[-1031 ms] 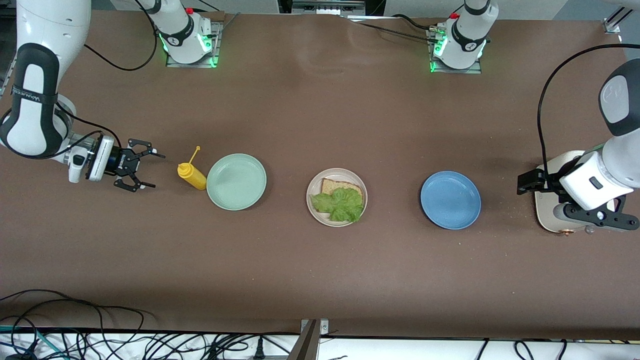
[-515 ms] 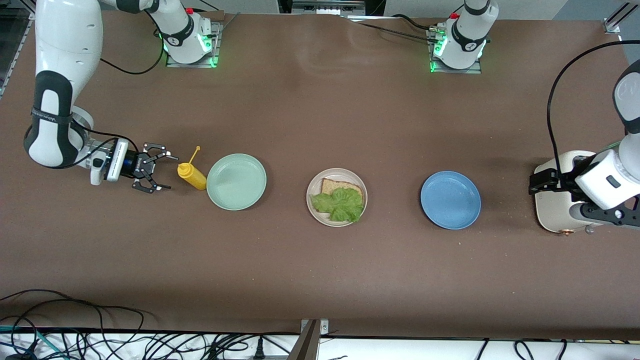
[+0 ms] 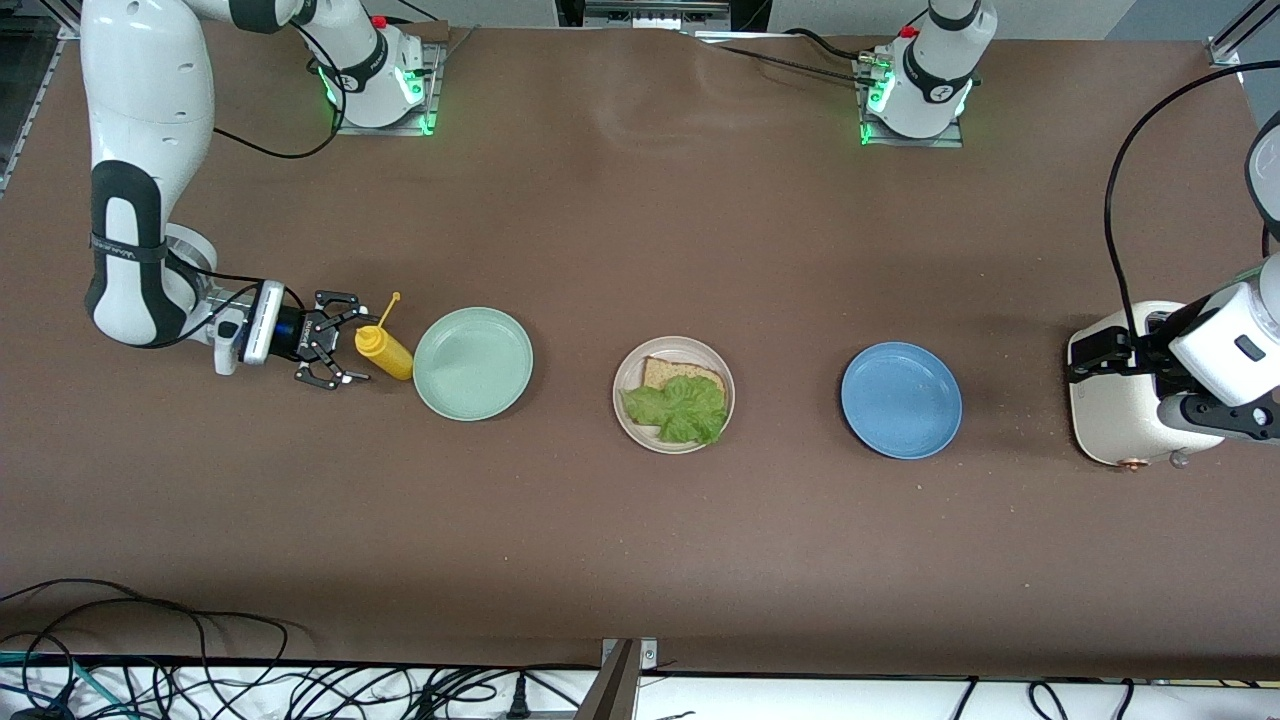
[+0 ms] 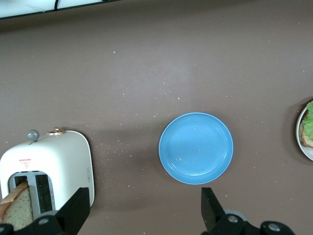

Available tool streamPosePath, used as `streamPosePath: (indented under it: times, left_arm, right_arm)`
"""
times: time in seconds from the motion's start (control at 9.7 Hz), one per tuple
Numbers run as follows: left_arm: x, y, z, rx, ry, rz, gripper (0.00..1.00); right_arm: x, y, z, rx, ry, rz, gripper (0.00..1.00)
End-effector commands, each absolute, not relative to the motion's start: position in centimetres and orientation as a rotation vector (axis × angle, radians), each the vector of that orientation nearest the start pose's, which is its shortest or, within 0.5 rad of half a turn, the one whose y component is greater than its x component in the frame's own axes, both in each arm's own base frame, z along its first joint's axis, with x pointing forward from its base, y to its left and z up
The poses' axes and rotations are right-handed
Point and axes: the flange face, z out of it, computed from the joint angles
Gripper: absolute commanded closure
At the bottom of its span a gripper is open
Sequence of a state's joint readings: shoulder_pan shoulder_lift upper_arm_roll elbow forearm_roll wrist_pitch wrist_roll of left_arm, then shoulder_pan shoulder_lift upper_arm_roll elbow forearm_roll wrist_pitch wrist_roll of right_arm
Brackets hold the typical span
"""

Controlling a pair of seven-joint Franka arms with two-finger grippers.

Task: Make sandwich on beige plate with both arms
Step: 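Grasp the yellow mustard bottle with the right gripper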

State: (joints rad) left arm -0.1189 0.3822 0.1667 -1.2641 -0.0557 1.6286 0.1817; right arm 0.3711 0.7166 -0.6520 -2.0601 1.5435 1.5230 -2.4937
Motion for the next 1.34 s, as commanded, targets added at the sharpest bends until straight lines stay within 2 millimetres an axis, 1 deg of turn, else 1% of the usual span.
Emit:
streamPosePath:
  times: [0.0, 0.1, 0.21, 0.31, 0.41, 0.52, 0.62, 0.82, 0.93, 1.03, 1.13, 1.24]
  left_arm:
    - [66.1, 2.5, 55.7, -3.091, 0.184, 0.018, 0.00]
    - [66.1, 3.3, 55.4, -3.089, 0.165, 0.030, 0.00]
    - [65.9, 5.3, 54.9, -3.079, 0.164, 0.050, 0.00]
    - [65.8, 8.0, 54.5, -3.042, 0.215, 0.076, 0.00]
    - [65.4, 10.7, 54.0, -2.992, 0.253, 0.117, 0.00]
    - [64.9, 12.6, 52.8, -2.958, 0.266, 0.178, 0.00]
    - [64.2, 14.4, 51.3, -2.938, 0.264, 0.244, 0.00]
    - [63.6, 17.3, 49.2, -2.944, 0.251, 0.308, 0.00]
    - [63.2, 18.5, 48.4, -2.948, 0.238, 0.327, 0.00]
    - [63.0, 19.2, 48.2, -2.949, 0.254, 0.332, 0.00]
    - [63.2, 19.3, 48.0, -2.949, 0.263, 0.326, 0.00]
    - [63.0, 20.3, 47.7, -2.950, 0.244, 0.317, 0.00]
  right_arm:
    - [53.8, -4.3, 13.3, -1.629, -1.241, -0.985, 0.02]
    - [53.8, -4.1, 13.3, -1.618, -1.237, -0.987, 0.04]
    - [53.8, -3.6, 13.2, -1.608, -1.239, -0.983, 0.04]
    - [53.7, -3.2, 12.8, -1.583, -1.246, -0.989, 0.11]
    - [53.8, -3.3, 13.0, -1.566, -1.246, -1.000, 0.29]
    - [54.2, -3.3, 13.2, -1.561, -1.256, -1.000, 0.64]
    - [54.2, -3.4, 13.2, -1.564, -1.250, -0.997, 0.86]
    - [55.6, -4.2, 14.6, -1.566, -1.238, -0.993, 0.89]
    - [56.8, -4.8, 16.1, -1.584, -1.239, -0.941, 0.89]
    - [57.9, -5.5, 18.0, -1.602, -1.263, -0.878, 0.89]
    - [58.7, -6.0, 19.7, -1.630, -1.261, -0.818, 0.90]
    - [59.8, -6.2, 21.7, -1.659, -1.273, -0.760, 0.89]
